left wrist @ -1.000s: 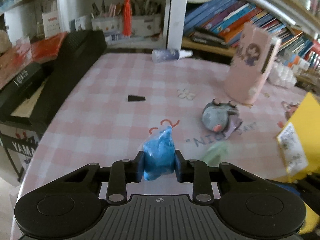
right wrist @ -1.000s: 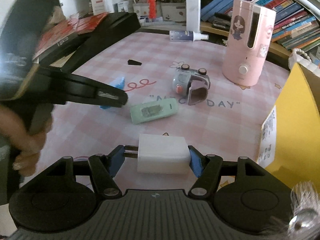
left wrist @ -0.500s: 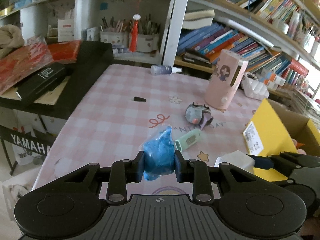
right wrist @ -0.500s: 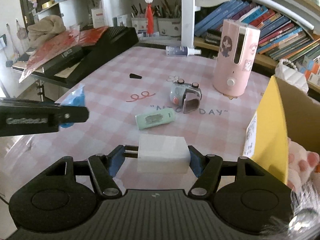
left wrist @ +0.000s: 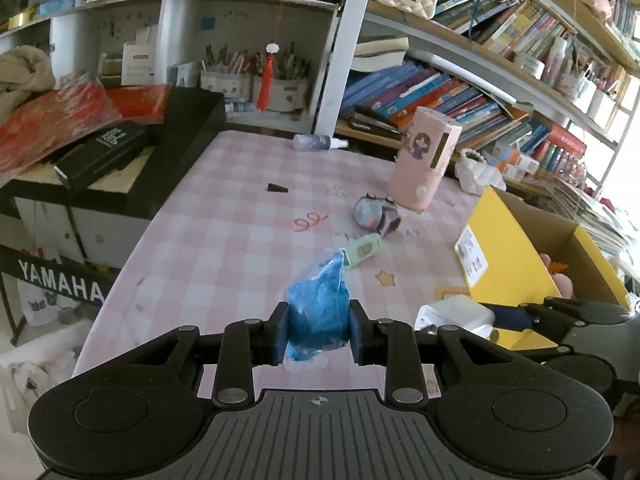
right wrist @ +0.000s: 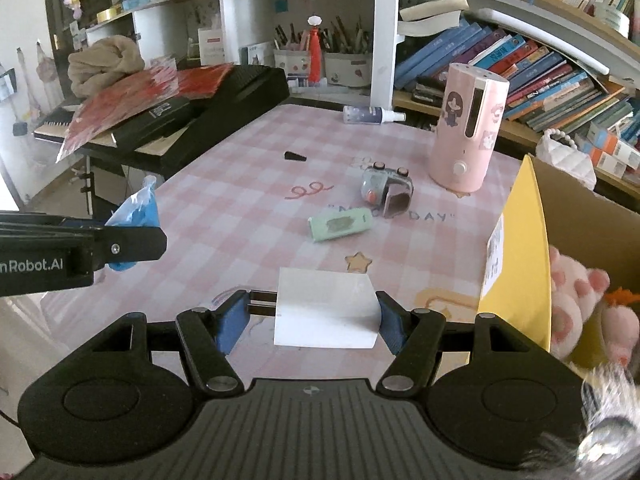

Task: Organize objects
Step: 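Lift the blue packet and white plug and carry them toward the yellow box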

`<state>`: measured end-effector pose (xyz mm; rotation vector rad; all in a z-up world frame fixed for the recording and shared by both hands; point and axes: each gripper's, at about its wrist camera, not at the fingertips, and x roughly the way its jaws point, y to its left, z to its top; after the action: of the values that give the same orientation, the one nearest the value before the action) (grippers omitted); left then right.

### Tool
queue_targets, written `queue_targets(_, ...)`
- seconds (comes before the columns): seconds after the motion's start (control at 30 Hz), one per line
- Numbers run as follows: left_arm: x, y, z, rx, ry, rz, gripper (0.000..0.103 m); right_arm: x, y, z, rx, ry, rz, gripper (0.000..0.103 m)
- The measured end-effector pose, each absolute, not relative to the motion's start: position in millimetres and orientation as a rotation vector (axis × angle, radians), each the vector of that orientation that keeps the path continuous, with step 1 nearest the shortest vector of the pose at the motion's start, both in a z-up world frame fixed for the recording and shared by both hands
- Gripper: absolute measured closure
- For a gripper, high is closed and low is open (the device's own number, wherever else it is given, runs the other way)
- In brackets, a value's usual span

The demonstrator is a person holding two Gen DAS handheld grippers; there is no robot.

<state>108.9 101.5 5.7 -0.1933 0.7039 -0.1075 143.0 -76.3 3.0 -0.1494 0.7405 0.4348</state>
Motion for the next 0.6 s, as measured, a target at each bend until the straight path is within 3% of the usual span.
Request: queue_targets(0.6, 26, 114, 11, -0.192, 0.686, -0.158, 0.075, 53, -73, 6, -0.095, 0.761, 0.366, 0.038)
